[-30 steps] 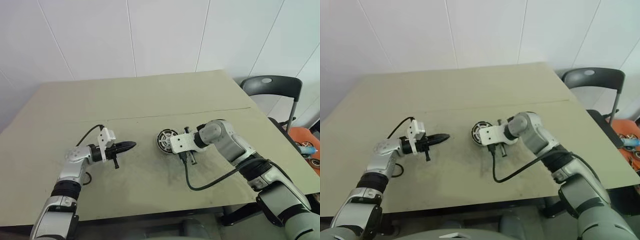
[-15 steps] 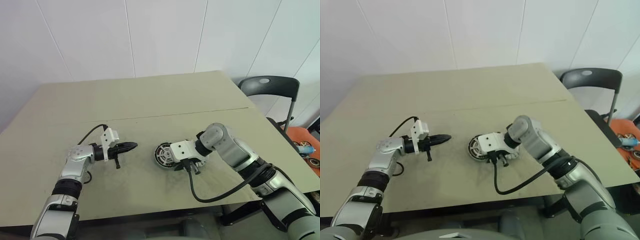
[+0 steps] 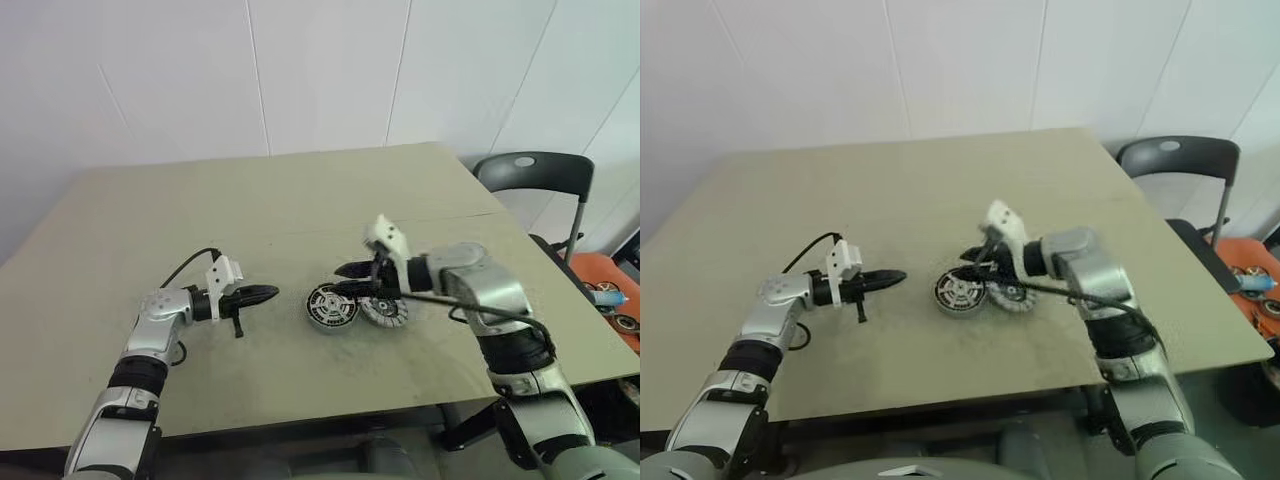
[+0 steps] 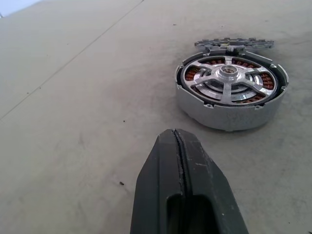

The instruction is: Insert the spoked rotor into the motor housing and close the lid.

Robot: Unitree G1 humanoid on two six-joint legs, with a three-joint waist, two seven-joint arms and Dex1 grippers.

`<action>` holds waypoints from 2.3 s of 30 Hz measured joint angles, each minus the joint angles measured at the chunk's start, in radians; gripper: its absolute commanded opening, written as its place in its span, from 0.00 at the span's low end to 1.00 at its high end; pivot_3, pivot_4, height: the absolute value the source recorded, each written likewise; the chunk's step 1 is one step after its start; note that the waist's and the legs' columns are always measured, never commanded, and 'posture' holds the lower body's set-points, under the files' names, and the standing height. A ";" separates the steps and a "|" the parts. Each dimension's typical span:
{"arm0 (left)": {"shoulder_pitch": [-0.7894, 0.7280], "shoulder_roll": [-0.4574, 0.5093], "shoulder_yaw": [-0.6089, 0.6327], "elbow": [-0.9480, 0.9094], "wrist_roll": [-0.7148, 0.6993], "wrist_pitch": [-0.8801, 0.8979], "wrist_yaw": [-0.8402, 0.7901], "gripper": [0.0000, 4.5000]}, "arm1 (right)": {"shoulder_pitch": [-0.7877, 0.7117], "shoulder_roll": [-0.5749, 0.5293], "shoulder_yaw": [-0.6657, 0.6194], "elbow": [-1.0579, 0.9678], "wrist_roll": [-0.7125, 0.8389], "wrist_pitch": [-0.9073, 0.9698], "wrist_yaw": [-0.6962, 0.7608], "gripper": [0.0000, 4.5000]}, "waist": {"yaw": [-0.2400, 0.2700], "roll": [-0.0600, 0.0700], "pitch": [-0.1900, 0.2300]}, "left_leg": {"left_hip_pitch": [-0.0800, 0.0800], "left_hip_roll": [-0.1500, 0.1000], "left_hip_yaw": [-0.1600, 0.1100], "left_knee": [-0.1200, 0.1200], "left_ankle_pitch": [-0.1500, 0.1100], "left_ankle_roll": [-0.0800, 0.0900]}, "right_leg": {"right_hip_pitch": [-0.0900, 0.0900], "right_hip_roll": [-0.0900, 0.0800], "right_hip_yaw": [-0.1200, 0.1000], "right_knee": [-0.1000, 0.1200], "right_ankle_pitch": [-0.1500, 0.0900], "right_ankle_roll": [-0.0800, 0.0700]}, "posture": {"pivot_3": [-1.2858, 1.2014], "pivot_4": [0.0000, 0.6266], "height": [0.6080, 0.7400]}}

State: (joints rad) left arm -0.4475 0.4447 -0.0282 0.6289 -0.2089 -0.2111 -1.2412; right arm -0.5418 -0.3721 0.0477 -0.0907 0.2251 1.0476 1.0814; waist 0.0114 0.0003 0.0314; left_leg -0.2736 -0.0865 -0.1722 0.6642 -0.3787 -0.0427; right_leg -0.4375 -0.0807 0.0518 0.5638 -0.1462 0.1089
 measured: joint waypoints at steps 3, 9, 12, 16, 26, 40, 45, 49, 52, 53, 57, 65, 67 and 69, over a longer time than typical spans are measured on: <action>-0.012 -0.005 -0.001 0.000 0.000 0.001 -0.006 0.00 | 0.049 0.057 -0.121 -0.066 0.087 0.269 -0.092 0.47 | 0.002 0.000 0.000 | -0.006 0.000 0.000 0.000 0.000 0.000 | -0.005 0.000 0.000 -0.001 0.000 0.000 | 0.52 0.00 1.00; -0.023 -0.016 -0.018 0.005 0.002 0.000 -0.007 0.00 | 0.116 0.115 -0.437 -0.072 0.450 0.558 -0.308 0.47 | 0.001 0.000 0.000 | -0.006 0.000 0.000 0.000 0.000 0.001 | -0.005 0.000 0.000 -0.002 0.000 0.000 | 0.52 0.00 1.00; -0.022 -0.022 -0.021 0.010 0.003 -0.001 -0.005 0.00 | 0.199 0.100 -0.488 -0.006 0.745 0.561 -0.524 0.47 | 0.000 0.001 0.000 | -0.005 0.000 0.000 0.000 -0.001 0.001 | -0.004 0.000 0.000 -0.002 0.000 0.000 | 0.52 0.00 1.00; -0.022 -0.031 -0.030 0.024 0.004 -0.012 -0.003 0.00 | 0.340 0.108 -0.527 0.069 1.043 0.562 -0.921 0.47 | 0.001 0.001 0.000 | -0.005 0.000 0.001 0.000 -0.001 0.001 | -0.002 0.000 0.000 -0.002 0.000 0.001 | 0.52 0.00 1.00; -0.033 -0.033 -0.032 0.119 0.005 -0.067 -0.008 0.00 | 0.518 -0.006 -0.370 0.055 1.718 0.132 -1.690 0.47 | -0.002 0.003 0.002 | 0.009 0.001 0.002 0.000 -0.002 0.004 | 0.021 0.000 0.001 -0.009 -0.004 0.008 | 0.52 0.00 1.00; -0.072 -0.057 -0.032 0.227 0.022 -0.130 -0.012 0.00 | 0.410 0.063 -0.292 0.093 1.670 -0.115 -1.744 0.13 | -0.001 0.004 0.002 | 0.010 0.002 0.001 0.000 -0.004 0.008 | 0.024 0.001 0.000 -0.013 -0.002 0.010 | 0.52 0.00 1.00; -0.078 -0.055 -0.029 0.257 0.023 -0.147 -0.003 0.00 | 0.392 0.055 -0.275 0.091 1.610 -0.136 -1.684 0.00 | -0.002 0.005 0.001 | 0.010 0.002 0.002 0.000 -0.004 0.009 | 0.024 0.002 0.000 -0.014 -0.003 0.011 | 0.52 0.00 1.00; -0.086 -0.055 -0.028 0.273 0.023 -0.155 0.002 0.00 | 0.359 -0.047 -0.216 0.055 1.453 -0.084 -1.547 0.00 | -0.001 0.006 0.001 | 0.011 0.002 0.002 0.000 -0.004 0.009 | 0.024 0.002 0.000 -0.014 -0.003 0.011 | 0.52 0.00 1.00; -0.091 -0.055 -0.028 0.273 0.023 -0.158 0.004 0.00 | 0.326 -0.143 -0.115 -0.027 1.224 -0.073 -1.396 0.00 | 0.000 0.007 0.001 | 0.010 0.002 0.002 0.000 -0.004 0.009 | 0.024 0.002 0.000 -0.014 -0.003 0.011 | 0.52 0.00 1.00; -0.094 -0.055 -0.028 0.273 0.023 -0.159 0.005 0.00 | 0.318 -0.170 -0.079 -0.059 1.151 -0.076 -1.351 0.00 | 0.000 0.007 0.001 | 0.010 0.002 0.002 0.000 -0.004 0.009 | 0.024 0.002 0.000 -0.015 -0.003 0.011 | 0.52 0.00 1.00; -0.098 -0.056 -0.028 0.273 0.023 -0.160 0.005 0.00 | 0.292 -0.249 0.090 -0.178 0.825 -0.152 -1.182 0.00 | -0.001 0.007 0.001 | 0.009 0.002 0.002 0.000 -0.005 0.009 | 0.024 0.002 0.000 -0.016 -0.003 0.011 | 0.52 0.00 1.00; -0.108 -0.053 -0.023 0.290 0.023 -0.165 0.005 0.00 | 0.257 -0.362 0.379 -0.278 0.256 -0.365 -0.942 0.00 | 0.000 0.005 0.002 | 0.009 0.002 0.002 0.000 -0.005 0.009 | 0.023 0.002 0.000 -0.017 -0.004 0.012 | 0.52 0.00 1.00; -0.118 -0.052 -0.018 0.305 0.023 -0.168 0.007 0.00 | 0.257 -0.370 0.404 -0.279 0.163 -0.408 -0.889 0.00 | 0.000 0.004 0.002 | 0.008 0.002 0.002 0.000 -0.005 0.009 | 0.022 0.002 0.000 -0.017 -0.004 0.012 | 0.52 0.00 1.00; -0.123 -0.052 -0.017 0.315 0.024 -0.170 0.010 0.00 | 0.257 -0.376 0.414 -0.279 0.102 -0.439 -0.847 0.16 | 0.001 0.004 0.002 | 0.007 0.002 0.002 0.000 -0.005 0.009 | 0.021 0.002 0.000 -0.017 -0.004 0.012 | 0.52 0.00 1.00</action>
State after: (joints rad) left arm -0.5705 0.3927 -0.0450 0.9437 -0.1848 -0.3811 -1.2307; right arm -0.2846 -0.7485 0.4619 -0.3693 0.3268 0.6088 0.2345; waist 0.0121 0.0045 0.0331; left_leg -0.2665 -0.0844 -0.1706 0.6637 -0.3835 -0.0335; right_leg -0.4170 -0.0791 0.0516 0.5467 -0.1498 0.1209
